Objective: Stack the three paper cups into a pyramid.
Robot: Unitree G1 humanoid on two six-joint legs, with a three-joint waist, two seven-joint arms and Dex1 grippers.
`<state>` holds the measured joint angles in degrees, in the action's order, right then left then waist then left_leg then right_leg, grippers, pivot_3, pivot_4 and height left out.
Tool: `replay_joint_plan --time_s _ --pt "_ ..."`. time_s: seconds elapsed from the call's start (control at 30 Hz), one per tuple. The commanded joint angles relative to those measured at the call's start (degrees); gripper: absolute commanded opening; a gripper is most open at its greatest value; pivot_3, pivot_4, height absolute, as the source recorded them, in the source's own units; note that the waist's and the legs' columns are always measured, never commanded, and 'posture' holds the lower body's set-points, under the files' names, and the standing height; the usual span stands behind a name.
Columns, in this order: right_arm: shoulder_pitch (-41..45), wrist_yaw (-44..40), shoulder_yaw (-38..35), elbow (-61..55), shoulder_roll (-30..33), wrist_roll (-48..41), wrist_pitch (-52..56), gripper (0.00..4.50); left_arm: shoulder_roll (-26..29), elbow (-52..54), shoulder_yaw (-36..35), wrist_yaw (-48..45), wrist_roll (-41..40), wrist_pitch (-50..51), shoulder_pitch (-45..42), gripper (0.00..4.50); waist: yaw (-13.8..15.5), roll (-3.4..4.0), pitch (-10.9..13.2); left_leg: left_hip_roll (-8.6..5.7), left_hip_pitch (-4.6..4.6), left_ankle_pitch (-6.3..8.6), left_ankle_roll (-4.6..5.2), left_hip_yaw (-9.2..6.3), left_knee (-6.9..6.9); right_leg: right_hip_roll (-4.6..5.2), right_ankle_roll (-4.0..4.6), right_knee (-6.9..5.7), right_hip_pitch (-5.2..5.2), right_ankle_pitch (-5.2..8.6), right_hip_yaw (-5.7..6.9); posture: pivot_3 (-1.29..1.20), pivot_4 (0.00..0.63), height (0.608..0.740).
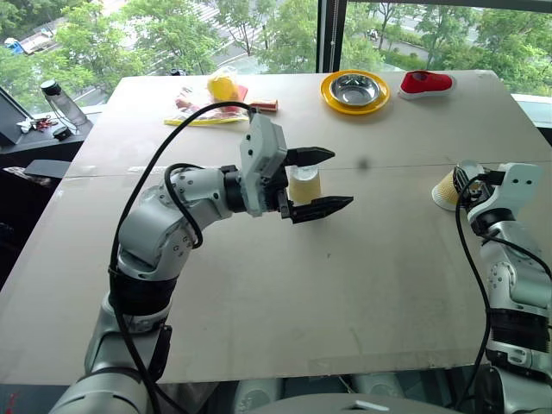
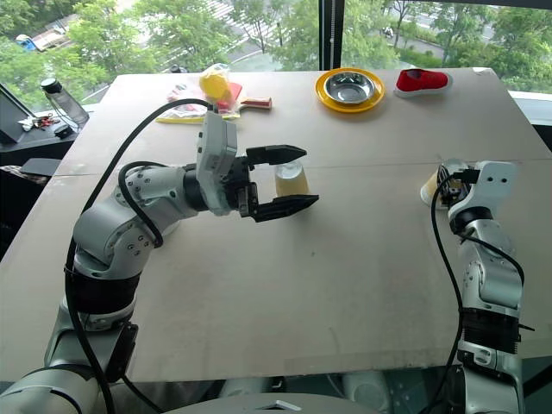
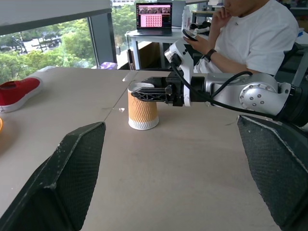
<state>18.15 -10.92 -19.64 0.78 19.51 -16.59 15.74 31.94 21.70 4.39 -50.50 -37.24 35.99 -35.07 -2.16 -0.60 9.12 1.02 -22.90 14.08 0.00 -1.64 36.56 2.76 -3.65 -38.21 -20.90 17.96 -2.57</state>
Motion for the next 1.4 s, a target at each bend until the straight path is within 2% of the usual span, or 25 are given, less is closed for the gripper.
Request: replay_joint_plan --time_s 0.03,0.3,0.43,0.6,1.07,1.4 --pt "2.50 -2.60 2.60 -5.69 0.11 -2.54 2.21 2.02 1.62 2.24 -3.05 1.00 -0.11 -0.21 2.19 4.50 -0.28 0.01 0.00 0.01 0.02 0.00 0.00 0.02 0.00 0.00 0.00 -0.03 -0.01 0.00 -0.04 0.00 0.150 0.740" --pt "4.98 -10.40 13.32 -13.69 -1.70 -7.83 10.58 2.02 6.19 9.93 -10.20 6.43 1.04 -0.19 18.15 4.50 -0.02 0.01 0.00 0.26 0.01 0.01 0.02 -0.02 -0.02 -0.08 0.00 -0.08 -0.07 0.00 -0.03 0.00 0.150 0.740" --pt "5.89 -11.40 19.27 -13.27 -3.70 -5.46 10.40 2.02 4.69 15.60 -14.54 11.60 -0.70 0.32 26.86 4.50 0.31 -0.01 -0.01 0.23 -0.02 0.05 0.07 -0.03 0.02 0.04 0.00 -0.06 -0.04 0.00 0.01 0.00 0.150 0.740" --pt "7.19 -12.91 22.82 -10.59 -4.25 -2.58 8.46 2.02 4.23 18.21 -15.04 13.58 1.60 -1.87 32.98 4.50 0.58 -0.03 -0.02 0.20 0.00 0.12 0.21 -0.06 0.09 0.07 0.00 -0.12 -0.02 0.00 0.05 0.00 0.150 0.740" --pt "11.11 -14.44 25.31 -2.23 -6.99 2.98 2.46 2.02 3.69 17.64 -15.61 16.09 1.22 -3.33 32.49 4.50 -0.01 -0.03 -0.02 0.20 0.05 0.13 0.21 -0.06 0.11 0.02 0.00 -0.20 -0.02 0.00 0.04 0.00 0.150 0.740" --pt "11.45 -15.64 25.62 -1.11 -8.36 4.17 1.88 2.02 3.78 16.89 -15.35 15.85 1.73 -3.99 32.45 4.50 -0.04 -0.03 -0.02 0.20 0.05 0.13 0.21 -0.07 0.11 0.01 0.01 -0.20 -0.02 0.00 0.04 0.00 0.150 0.740"
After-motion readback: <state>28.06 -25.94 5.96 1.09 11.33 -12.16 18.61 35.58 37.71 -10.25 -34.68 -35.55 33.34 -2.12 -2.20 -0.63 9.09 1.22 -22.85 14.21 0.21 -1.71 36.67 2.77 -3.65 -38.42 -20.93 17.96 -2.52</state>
